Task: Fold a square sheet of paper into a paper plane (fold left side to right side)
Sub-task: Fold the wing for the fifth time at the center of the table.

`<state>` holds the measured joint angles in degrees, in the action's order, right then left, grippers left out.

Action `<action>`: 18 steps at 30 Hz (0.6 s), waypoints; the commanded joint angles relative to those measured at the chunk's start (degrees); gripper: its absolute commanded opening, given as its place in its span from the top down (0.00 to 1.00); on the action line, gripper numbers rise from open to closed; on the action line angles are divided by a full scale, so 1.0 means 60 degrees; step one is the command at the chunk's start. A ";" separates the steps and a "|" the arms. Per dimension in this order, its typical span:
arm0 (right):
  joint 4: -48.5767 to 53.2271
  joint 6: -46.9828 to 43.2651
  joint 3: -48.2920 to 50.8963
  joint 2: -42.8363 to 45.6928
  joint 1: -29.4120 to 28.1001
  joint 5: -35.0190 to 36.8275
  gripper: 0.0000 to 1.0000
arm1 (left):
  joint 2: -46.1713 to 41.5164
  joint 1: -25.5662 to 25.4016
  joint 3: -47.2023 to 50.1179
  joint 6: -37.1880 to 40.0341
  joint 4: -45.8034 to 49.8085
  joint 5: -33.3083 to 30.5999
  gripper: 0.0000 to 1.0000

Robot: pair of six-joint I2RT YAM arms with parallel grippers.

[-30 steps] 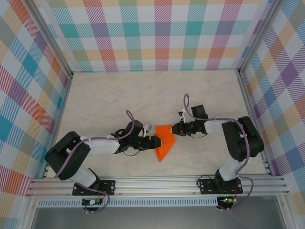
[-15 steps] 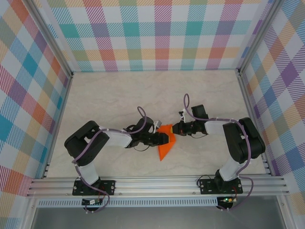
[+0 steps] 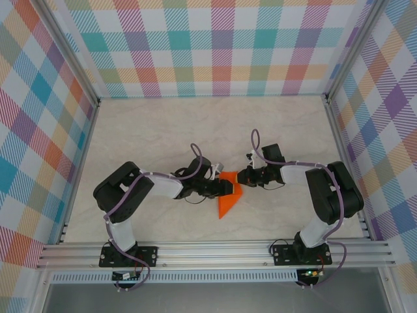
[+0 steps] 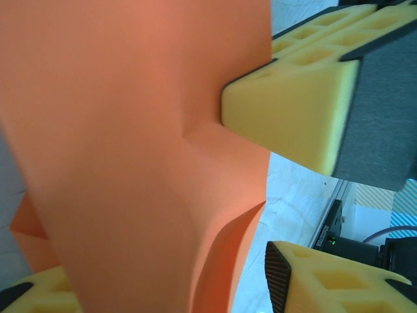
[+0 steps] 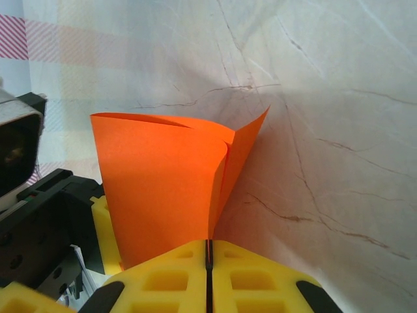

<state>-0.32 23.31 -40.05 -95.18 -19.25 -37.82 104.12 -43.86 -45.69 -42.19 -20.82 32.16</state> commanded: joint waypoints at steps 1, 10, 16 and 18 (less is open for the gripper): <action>0.0291 0.0086 0.0017 0.0218 -0.0059 0.0069 0.92 | -0.0615 0.0252 0.0089 0.0725 0.0697 -0.0605 0.44; 0.0295 0.0114 0.0023 0.0226 -0.0088 0.0049 0.92 | -0.2386 0.0825 0.0647 0.1360 0.2344 -0.1231 0.27; 0.0325 0.0099 -0.0034 0.0189 -0.0143 0.0050 0.92 | -0.3343 0.0512 0.0936 0.1064 0.2095 -0.0388 0.49; 0.0354 0.0085 -0.0071 0.0167 -0.0147 0.0064 0.92 | -0.3526 0.0059 0.0899 0.0984 0.1982 -0.0263 0.54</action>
<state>1.13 23.53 -40.05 -95.07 -19.62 -37.04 85.49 -40.73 -40.64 -36.25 -8.69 27.75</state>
